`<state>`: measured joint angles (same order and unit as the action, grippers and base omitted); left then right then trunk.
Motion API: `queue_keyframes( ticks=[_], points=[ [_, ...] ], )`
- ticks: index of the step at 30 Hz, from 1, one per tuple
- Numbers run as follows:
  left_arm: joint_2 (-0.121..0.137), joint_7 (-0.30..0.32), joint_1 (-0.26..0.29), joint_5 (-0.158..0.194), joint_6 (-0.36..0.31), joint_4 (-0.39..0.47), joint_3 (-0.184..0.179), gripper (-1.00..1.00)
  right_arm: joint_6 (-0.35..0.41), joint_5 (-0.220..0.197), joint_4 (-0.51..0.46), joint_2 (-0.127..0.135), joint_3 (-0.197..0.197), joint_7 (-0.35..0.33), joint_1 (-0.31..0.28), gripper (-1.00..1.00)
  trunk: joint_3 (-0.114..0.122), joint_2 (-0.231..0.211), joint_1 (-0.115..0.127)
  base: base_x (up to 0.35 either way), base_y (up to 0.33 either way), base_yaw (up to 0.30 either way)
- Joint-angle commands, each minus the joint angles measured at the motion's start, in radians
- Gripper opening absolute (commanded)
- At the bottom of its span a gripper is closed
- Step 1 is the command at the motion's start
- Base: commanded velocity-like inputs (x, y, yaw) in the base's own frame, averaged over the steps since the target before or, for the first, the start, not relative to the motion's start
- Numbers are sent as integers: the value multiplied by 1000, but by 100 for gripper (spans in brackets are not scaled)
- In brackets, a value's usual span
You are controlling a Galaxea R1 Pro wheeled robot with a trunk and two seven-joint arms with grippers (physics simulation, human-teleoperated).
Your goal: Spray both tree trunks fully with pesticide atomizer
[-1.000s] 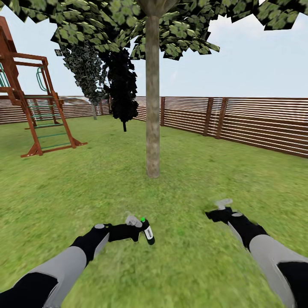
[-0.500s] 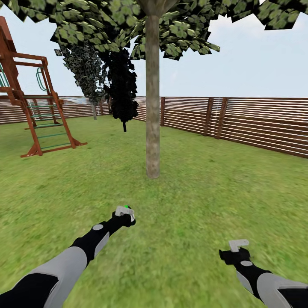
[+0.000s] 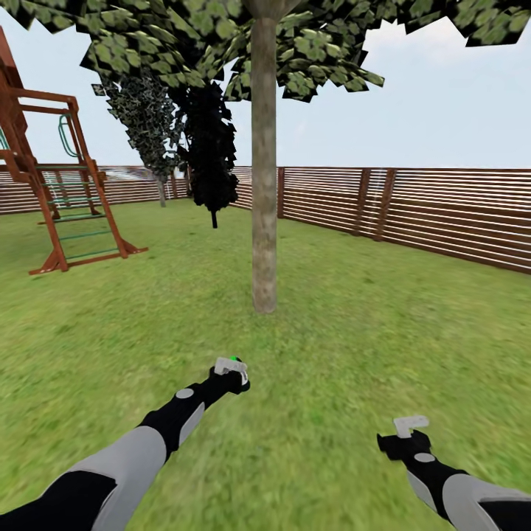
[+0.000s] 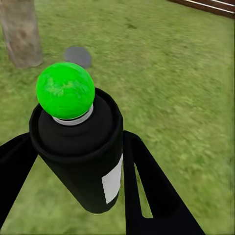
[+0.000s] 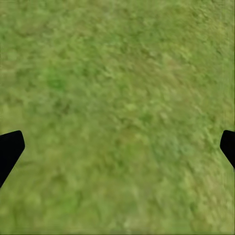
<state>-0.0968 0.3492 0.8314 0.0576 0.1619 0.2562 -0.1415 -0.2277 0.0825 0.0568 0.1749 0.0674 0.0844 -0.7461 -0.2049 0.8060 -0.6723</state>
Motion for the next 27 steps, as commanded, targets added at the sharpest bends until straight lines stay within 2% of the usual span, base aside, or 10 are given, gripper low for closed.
queue_keyframes(
  ticks=[1, 6, 16, 19, 21, 22, 24, 27],
  points=[
    [-1, -4, 0, -1, 1, 0, 0, -100, 0, 0, 0, -1, 0, 0, 3, 100, 0, 0, 0, 350, 0, 0],
    [-3, -6, 0, 0, 1, 0, 0, -100, 1, 0, 0, -11, 0, 0, 8, 100, 0, 0, 0, 350, 0, 0],
    [-1, -11, 0, -1, -7, 0, 6, -100, 1, 0, 0, -15, 0, 0, 10, 100, 0, 0, 0, 350, 0, 0],
    [-2, -126, 0, -1, -7, 2, 2, -100, 1, 0, 0, -15, 0, 0, 10, 100, 0, 0, 0, 350, 0, 0],
    [-7, -157, 0, 0, -7, 8, -5, -100, 1, 0, 0, -16, 0, 0, 10, 100, 0, 0, 0, 350, 0, 0],
    [-19, -164, 0, 0, -9, 18, -8, -100, 1, 0, 0, -18, 0, 0, 10, 100, 0, 0, 0, 350, 0, 0],
    [-29, -168, 0, 0, -50, 63, -9, -100, 1, 0, 0, -24, 0, 0, 10, 100, 0, 0, 0, 350, 0, 0],
    [-35, -171, 0, -1, -224, 205, -7, -100, 2, 1, 0, -37, 0, 0, 10, 100, 0, 0, 0, 350, 0, 0]
  ],
)
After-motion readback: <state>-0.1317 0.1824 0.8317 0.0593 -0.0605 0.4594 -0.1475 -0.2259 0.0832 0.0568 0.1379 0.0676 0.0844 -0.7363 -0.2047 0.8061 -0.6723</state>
